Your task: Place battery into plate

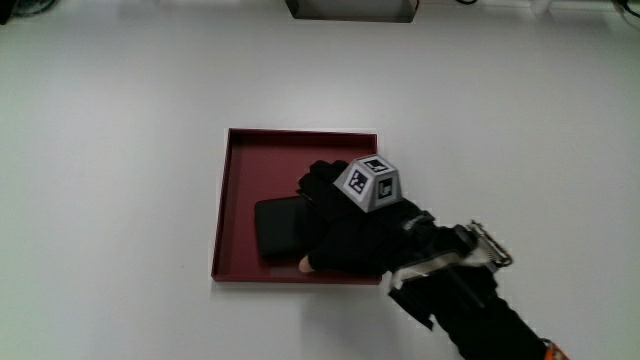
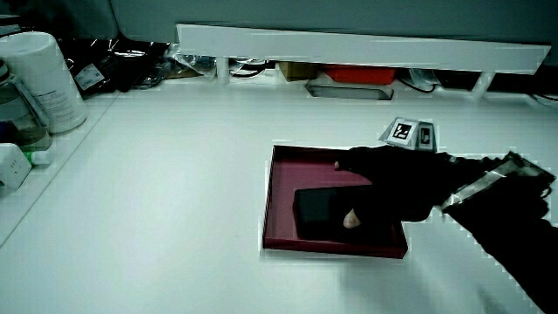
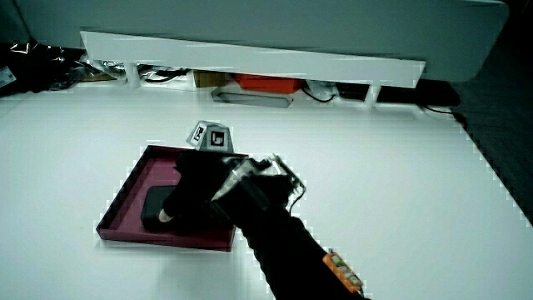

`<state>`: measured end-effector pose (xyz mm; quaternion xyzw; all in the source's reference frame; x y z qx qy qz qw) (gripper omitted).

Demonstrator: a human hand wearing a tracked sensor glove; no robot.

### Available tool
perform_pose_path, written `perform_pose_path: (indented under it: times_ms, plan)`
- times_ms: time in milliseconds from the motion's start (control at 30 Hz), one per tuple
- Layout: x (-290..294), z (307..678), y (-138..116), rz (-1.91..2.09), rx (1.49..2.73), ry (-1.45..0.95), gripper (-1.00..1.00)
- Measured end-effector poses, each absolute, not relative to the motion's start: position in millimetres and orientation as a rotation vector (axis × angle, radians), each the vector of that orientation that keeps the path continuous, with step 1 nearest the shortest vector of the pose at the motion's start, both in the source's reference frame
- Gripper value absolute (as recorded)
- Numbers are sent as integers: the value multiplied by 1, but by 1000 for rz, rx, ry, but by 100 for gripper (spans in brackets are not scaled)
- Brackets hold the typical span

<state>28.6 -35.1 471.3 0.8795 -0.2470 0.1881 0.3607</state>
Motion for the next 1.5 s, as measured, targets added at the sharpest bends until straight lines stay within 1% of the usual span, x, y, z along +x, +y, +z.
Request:
perform_pose_path:
  times_ms: [200, 233, 433, 700, 733, 800, 833, 900, 967, 1000, 1067, 1200, 1300, 1433, 1467, 1500]
  plan:
    - [17, 497, -26, 429, 2253, -622, 0]
    - [16, 501, -24, 428, 2230, -618, 0]
    - [15, 517, -19, 394, 2234, -595, 0]
    - [12, 516, -16, 360, 2251, -610, 0]
    - [13, 518, -15, 377, 2227, -610, 0]
    - [14, 521, -15, 354, 2239, -587, 0]
    - [14, 517, -14, 363, 2224, -595, 0]
    - [14, 523, -14, 353, 2206, -591, 0]
    - [15, 521, -13, 356, 2222, -573, 0]
    - [15, 523, -13, 372, 2194, -588, 0]
    - [16, 522, -12, 377, 2194, -588, 0]
    - [21, 528, -12, 386, 2161, -561, -29]
    - [29, 515, -16, 498, 2129, -568, -50]
    - [42, 497, -19, 524, 2109, -591, -79]
    - [46, 501, -20, 599, 2045, -633, -86]
    - [51, 495, -20, 606, 2039, -630, -93]
